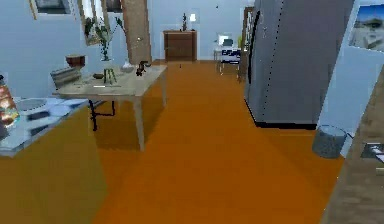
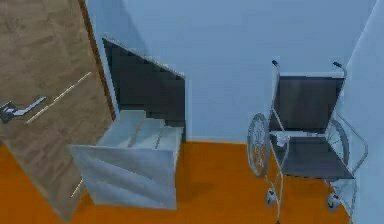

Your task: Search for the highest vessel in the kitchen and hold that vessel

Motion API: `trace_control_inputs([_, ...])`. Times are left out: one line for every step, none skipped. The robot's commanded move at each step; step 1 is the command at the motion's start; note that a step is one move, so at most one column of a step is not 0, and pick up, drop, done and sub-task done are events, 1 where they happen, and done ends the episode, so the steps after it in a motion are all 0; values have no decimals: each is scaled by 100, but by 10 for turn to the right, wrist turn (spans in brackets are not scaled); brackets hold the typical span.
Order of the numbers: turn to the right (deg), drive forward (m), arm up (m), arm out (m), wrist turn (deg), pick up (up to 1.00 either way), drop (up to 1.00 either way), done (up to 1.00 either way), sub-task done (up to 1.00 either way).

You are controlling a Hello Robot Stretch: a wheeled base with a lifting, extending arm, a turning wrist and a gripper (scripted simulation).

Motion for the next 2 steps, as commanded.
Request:
trace_control_inputs([0,100,0,0,0,0,0,0,0])
trace_control_inputs([0,100,0,0,0,0,0,0,0])
